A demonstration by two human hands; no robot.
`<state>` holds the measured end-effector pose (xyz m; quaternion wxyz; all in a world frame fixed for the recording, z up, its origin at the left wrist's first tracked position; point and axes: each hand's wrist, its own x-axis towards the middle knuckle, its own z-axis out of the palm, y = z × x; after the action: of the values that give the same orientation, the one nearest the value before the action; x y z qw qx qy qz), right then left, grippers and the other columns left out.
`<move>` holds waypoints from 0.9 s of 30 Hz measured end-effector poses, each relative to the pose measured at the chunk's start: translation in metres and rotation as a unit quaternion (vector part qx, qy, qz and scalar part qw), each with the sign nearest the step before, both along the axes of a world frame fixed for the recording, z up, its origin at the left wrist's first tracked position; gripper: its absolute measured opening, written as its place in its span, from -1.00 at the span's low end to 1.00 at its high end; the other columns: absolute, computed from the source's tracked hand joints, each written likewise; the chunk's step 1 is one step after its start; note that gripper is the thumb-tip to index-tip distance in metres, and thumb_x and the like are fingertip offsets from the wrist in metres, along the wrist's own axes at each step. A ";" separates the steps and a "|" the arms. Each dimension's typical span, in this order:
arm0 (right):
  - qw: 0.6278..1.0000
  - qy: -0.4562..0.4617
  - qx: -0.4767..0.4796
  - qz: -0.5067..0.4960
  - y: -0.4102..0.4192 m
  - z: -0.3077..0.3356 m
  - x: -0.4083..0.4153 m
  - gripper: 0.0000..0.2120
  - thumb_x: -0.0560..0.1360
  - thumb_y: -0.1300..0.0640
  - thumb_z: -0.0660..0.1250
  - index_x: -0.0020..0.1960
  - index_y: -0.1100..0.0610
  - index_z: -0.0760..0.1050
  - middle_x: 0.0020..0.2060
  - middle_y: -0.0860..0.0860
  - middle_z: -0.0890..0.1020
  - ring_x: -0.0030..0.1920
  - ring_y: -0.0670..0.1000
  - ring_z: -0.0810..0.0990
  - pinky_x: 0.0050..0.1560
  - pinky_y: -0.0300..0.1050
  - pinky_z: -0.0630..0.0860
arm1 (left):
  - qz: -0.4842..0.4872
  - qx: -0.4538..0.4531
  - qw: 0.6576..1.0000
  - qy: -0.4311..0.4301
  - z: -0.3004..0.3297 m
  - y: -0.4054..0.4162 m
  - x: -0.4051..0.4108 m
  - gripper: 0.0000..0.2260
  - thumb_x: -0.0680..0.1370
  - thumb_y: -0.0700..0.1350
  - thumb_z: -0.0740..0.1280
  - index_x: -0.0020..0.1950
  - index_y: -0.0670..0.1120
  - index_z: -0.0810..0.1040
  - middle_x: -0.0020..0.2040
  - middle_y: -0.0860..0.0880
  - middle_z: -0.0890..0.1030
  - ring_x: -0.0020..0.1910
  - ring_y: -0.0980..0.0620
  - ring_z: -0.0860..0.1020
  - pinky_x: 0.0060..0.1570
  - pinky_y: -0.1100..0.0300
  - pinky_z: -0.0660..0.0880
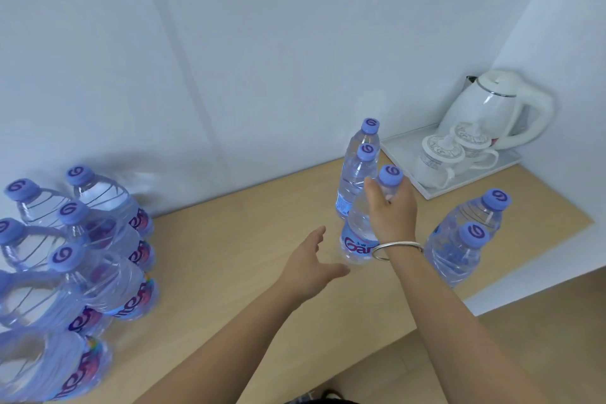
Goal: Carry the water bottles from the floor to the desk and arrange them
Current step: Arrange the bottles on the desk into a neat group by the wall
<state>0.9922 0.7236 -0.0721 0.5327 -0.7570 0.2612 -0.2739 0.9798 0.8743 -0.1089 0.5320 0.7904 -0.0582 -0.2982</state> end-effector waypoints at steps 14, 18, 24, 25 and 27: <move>0.911 0.005 0.212 0.355 0.081 0.080 0.022 -0.84 0.33 0.02 0.37 -0.23 0.07 0.45 -0.28 0.03 0.57 -0.30 -0.06 0.59 -0.21 -0.13 0.55 | 0.051 -0.260 0.964 0.027 0.027 0.093 -0.021 -0.52 0.18 -0.13 0.48 0.06 -0.22 0.53 -0.15 -0.07 0.65 -0.17 0.02 0.60 -0.14 0.21 0.50; 0.812 0.037 0.286 0.507 0.095 0.079 0.024 -0.84 0.34 0.10 0.33 -0.10 0.07 0.42 -0.21 -0.01 0.62 -0.16 0.01 0.63 -0.08 -0.10 0.51 | 0.026 -0.335 0.934 0.121 0.029 0.122 -0.029 -0.48 0.10 -0.07 0.52 0.03 -0.16 0.57 -0.11 -0.05 0.67 -0.14 0.04 0.64 -0.11 0.22 0.56; 0.829 0.030 0.235 0.507 0.133 0.070 0.031 -0.73 0.31 0.09 0.33 -0.02 0.14 0.44 -0.16 0.05 0.62 -0.16 -0.02 0.63 -0.18 -0.21 0.55 | 0.066 -0.346 0.925 0.143 0.026 0.145 -0.041 -0.28 0.00 0.09 0.63 0.07 -0.15 0.56 -0.04 -0.08 0.68 -0.05 0.01 0.65 -0.03 0.18 0.57; 0.828 0.034 0.232 0.509 0.137 0.069 0.032 -0.65 0.27 0.06 0.37 0.01 0.15 0.44 -0.15 0.05 0.64 -0.15 -0.01 0.63 -0.18 -0.20 0.55 | 0.070 -0.347 0.924 0.142 0.027 0.149 -0.042 -0.26 0.00 0.09 0.63 0.09 -0.16 0.54 -0.04 -0.09 0.68 -0.05 0.00 0.65 -0.03 0.18 0.57; 0.820 0.043 0.223 0.525 0.146 0.068 0.033 -0.50 0.20 -0.03 0.39 0.07 0.17 0.42 -0.15 0.03 0.65 -0.13 0.00 0.64 -0.18 -0.20 0.55 | 0.081 -0.351 0.922 0.140 0.026 0.157 -0.045 -0.24 0.00 0.08 0.64 0.11 -0.18 0.53 -0.03 -0.09 0.68 -0.04 0.00 0.65 -0.04 0.19 0.56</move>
<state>1.0253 0.8695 -0.0040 0.7383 -0.6511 -0.0990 0.1454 0.9352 1.0315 -0.0828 0.8000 0.5054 -0.0198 -0.3228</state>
